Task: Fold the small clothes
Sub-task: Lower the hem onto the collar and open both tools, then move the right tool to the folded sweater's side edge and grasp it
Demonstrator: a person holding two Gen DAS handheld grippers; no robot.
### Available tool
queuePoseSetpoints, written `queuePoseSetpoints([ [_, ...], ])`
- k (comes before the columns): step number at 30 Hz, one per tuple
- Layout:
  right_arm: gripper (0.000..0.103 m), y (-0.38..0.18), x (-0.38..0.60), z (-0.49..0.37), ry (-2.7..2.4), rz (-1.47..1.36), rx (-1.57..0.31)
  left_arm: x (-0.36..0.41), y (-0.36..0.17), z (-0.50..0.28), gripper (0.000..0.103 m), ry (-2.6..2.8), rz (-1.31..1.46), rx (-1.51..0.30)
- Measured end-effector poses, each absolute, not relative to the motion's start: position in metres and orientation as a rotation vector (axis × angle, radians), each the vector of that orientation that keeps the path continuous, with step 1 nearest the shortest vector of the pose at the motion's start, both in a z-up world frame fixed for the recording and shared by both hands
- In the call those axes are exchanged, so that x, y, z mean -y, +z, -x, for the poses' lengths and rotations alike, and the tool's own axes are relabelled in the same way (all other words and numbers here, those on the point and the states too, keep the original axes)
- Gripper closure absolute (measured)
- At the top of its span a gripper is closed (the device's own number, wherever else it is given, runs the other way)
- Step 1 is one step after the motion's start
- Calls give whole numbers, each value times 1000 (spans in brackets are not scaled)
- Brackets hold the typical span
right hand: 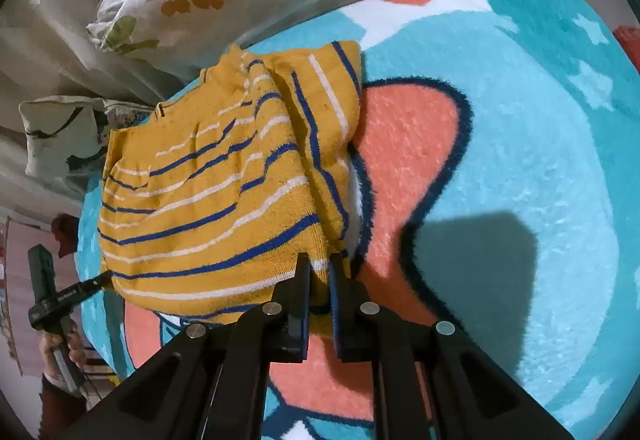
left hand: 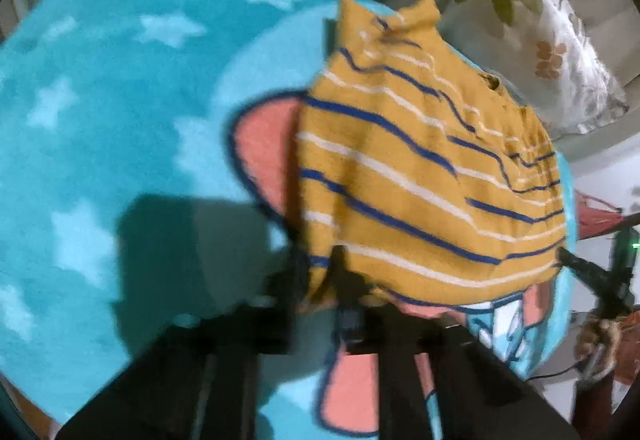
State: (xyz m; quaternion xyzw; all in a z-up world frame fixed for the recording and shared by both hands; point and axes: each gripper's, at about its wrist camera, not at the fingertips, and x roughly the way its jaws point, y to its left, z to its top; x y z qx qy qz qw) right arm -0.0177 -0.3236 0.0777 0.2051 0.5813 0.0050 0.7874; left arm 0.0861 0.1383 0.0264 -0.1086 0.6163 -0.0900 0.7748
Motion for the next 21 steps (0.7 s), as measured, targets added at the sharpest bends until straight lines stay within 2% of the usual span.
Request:
queuePoseSetpoints([
  [6,96,82,333,14,-15,-428,-1258,-178,47,-89,96,-64,257,-1293],
  [8,96,87,330,16,0,-412,-1246,-185,53,-82,89,-59,305,-1278],
  [10,96,97,329,20,-21,-369,-1219,-187,61,-70,63,-54,331,-1257],
  [15,94,119,342,33,-88,-387,-1150,-172,89,-38,53,-5,270,-1188],
  [17,94,129,344,35,-85,-397,-1115,-166,100,-25,44,18,246,-1151],
  [19,94,135,339,35,-61,-405,-1085,-158,109,-14,28,35,225,-1107],
  [21,94,136,326,32,-19,-412,-1076,-150,118,-4,20,40,213,-1060],
])
